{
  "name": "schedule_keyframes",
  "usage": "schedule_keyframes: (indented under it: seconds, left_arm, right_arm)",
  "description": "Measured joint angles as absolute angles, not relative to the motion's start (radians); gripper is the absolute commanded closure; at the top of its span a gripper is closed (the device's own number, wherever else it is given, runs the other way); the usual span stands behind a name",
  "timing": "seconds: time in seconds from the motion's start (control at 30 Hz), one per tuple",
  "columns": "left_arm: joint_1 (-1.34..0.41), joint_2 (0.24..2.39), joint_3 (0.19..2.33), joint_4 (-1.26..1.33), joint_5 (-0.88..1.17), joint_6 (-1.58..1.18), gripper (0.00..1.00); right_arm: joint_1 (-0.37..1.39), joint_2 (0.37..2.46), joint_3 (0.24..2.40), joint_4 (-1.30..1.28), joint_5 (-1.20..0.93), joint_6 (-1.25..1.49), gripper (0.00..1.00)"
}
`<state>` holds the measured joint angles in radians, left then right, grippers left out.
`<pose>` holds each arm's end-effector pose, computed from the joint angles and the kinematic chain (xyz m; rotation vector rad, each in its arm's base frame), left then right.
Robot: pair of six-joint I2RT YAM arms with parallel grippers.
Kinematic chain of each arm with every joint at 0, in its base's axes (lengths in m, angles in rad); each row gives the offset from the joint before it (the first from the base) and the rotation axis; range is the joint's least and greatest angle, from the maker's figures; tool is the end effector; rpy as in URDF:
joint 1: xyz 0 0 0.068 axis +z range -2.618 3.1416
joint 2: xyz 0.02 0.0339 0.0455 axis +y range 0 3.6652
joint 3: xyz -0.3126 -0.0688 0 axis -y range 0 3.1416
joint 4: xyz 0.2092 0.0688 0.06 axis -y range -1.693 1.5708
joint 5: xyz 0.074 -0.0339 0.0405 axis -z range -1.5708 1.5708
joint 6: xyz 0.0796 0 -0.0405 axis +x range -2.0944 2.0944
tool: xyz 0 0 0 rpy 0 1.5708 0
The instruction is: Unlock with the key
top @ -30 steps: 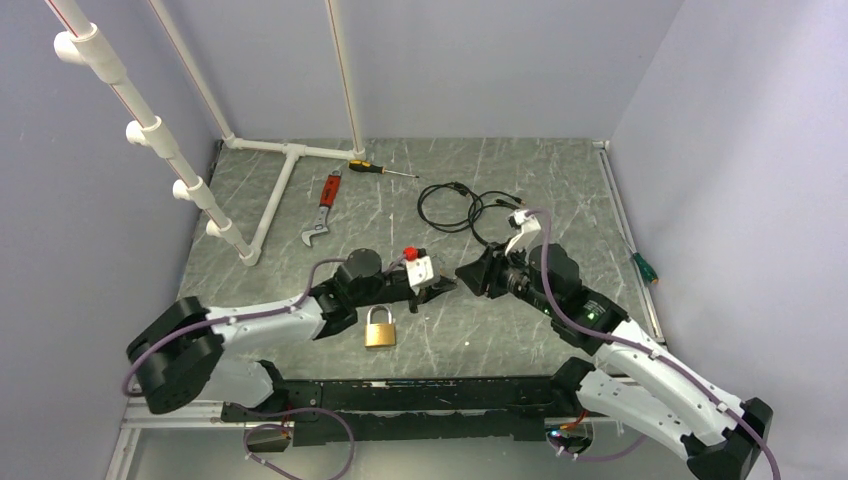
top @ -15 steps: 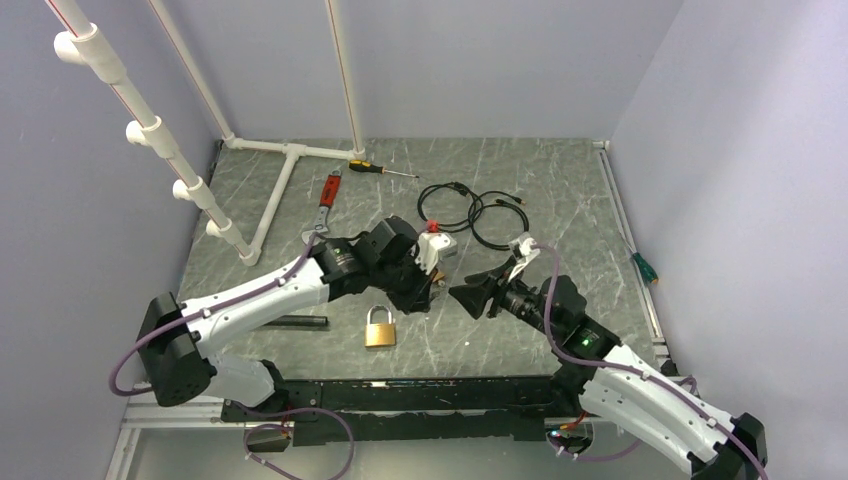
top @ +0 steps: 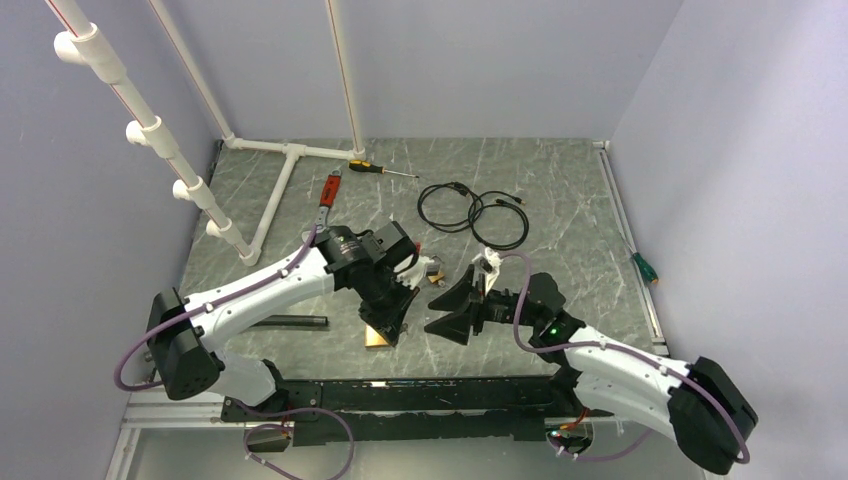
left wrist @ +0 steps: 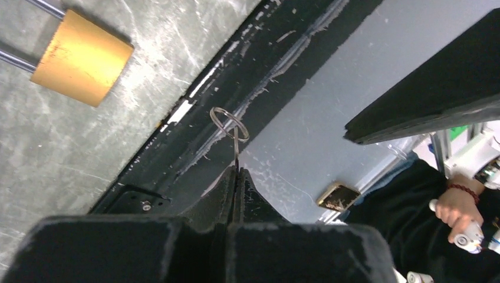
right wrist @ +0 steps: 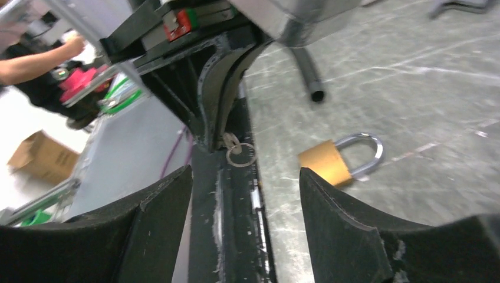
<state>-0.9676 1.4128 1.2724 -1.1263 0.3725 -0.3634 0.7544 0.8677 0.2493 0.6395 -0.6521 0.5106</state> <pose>0.1070 -0.2064 0.3110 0.9895 2.8798 -0.7391 0.0838 0.1450 0.2825 -0.7737 1.5838 1.4604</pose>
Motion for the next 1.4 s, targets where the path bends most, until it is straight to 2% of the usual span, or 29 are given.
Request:
schedule_keyframes:
  seconds: [0.33,0.83,1.27,1.4]
  left_arm:
    - [-0.968,1.417,1.309,-1.148,0.529,-0.364,1.00]
    - [-0.968,1.418,1.324,-1.140,0.587,-0.360,1.00]
    - [-0.968,1.417,1.324,-1.138,0.589,-0.356,1.00]
    - [-0.970,1.414,1.324,-1.140,0.590,-0.356,1.00]
  right_arm:
    - [0.764,1.037,0.240,0.985,-0.885,0.637,0.33]
    - [0.833,1.134,0.278,1.052,-0.921,0.675,0.48]
    - [0.875,1.193,0.297,1.112,-0.886,0.702,0.74]
    - [0.878,1.193,0.297,1.108,-0.873,0.702,0.78]
